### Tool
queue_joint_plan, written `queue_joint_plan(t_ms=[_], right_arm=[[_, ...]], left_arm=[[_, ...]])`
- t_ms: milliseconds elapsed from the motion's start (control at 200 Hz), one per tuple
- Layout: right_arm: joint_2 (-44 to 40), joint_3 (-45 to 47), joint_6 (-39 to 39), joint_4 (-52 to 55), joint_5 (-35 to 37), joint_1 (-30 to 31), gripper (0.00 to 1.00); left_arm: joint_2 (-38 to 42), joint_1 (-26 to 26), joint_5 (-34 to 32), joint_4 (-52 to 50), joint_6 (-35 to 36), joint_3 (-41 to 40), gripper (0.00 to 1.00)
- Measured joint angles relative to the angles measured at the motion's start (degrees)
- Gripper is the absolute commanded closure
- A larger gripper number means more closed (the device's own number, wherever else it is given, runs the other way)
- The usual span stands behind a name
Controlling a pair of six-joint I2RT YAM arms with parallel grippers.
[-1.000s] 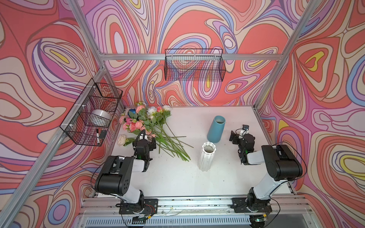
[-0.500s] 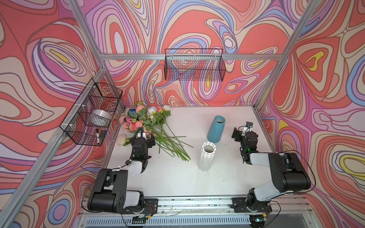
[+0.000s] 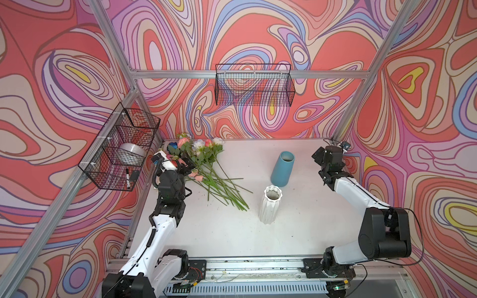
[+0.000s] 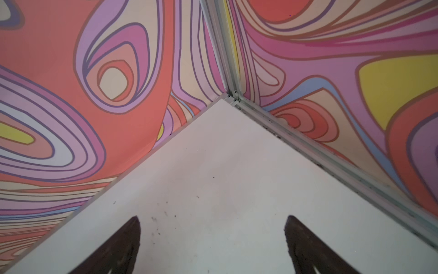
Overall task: Arrange flowers in a vase
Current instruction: Move the vase to the center of the table.
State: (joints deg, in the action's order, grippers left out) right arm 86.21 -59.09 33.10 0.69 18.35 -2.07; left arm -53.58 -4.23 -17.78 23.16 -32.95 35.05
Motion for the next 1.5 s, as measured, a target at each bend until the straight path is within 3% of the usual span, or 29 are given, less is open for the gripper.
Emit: queue_joint_plan(t_ms=[80,95,235,335,506,626,686,901,1131,1502], right_arm=[[2.6,-2.8,3.1,3.5,-5.5,-1.7,0.07],[3.0,-2.9,3.7,3.7,-6.3,-2.0,0.04],[2.8,1.6,5.9,4.9,-14.8,-2.4,0.02],[-0.3,5.5,6.0,6.6,-18.3,-2.1,0.05],[-8.5,10.5,6.7,10.0,-22.6,-1.4,0.13],[-12.8,14.3,7.1,14.1,-22.4,2.7,0.15],[-14.7,16.9,7.5,16.6,-22.0,6.4,0.22],[-17.1,24.4,11.3,22.9,-23.4,16.1,0.37],[-15.8,26.1,12.9,25.7,-26.5,25.1,0.42],[-10.3,25.7,12.8,21.7,-29.1,31.8,0.46]], left_arm=[[3.1,0.9,-0.1,-3.0,-7.7,-0.7,0.00],[3.6,1.0,0.2,-3.2,-8.9,-0.8,0.00],[5.0,1.4,5.0,-3.3,-14.2,-1.1,0.00],[5.5,1.4,9.3,-5.2,-15.8,-1.0,0.01],[4.4,1.4,19.9,-14.4,-16.6,4.0,0.26],[2.5,0.7,27.3,-17.8,-16.6,7.7,0.26],[2.5,-0.9,29.6,-19.6,-16.5,7.7,0.25],[2.3,-6.3,30.7,-26.8,-15.1,7.7,0.24],[0.3,-6.3,30.3,-31.9,-14.5,7.5,0.27],[-2.3,-6.3,29.9,-35.1,-13.5,7.4,0.30]])
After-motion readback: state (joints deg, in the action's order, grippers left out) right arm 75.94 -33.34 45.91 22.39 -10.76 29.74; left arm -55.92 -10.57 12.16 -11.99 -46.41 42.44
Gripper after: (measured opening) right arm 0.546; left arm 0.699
